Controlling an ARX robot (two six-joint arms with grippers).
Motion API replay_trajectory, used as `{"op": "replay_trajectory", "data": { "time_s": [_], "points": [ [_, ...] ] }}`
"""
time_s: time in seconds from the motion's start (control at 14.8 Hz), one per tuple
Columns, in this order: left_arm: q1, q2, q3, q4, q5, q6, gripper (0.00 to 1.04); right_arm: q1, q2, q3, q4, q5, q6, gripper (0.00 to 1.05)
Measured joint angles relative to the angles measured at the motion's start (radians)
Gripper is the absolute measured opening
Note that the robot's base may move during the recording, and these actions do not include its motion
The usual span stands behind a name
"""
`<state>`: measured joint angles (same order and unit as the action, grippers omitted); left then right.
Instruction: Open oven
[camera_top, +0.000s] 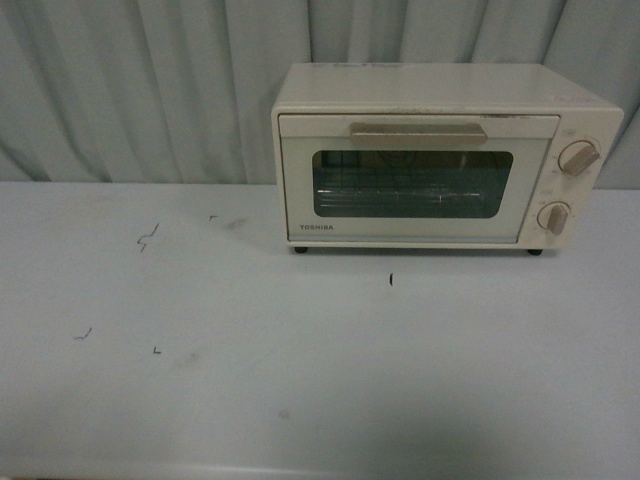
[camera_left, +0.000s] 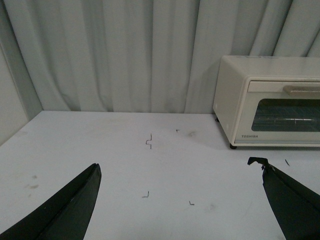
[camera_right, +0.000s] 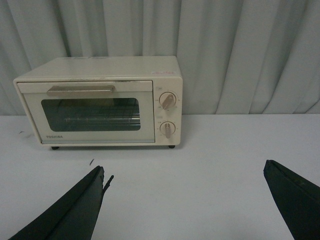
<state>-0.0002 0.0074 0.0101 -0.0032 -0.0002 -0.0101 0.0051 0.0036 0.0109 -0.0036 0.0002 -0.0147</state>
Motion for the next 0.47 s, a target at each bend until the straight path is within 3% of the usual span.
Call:
{"op": "replay_trajectory", "data": {
  "time_s": [0.47],
  "points": [
    [0.000,0.000,0.000,-0.001,0.000,0.000,0.98,0.000,0.001,0.000,-0.001,0.000,0.000,0.98]
  ]
}}
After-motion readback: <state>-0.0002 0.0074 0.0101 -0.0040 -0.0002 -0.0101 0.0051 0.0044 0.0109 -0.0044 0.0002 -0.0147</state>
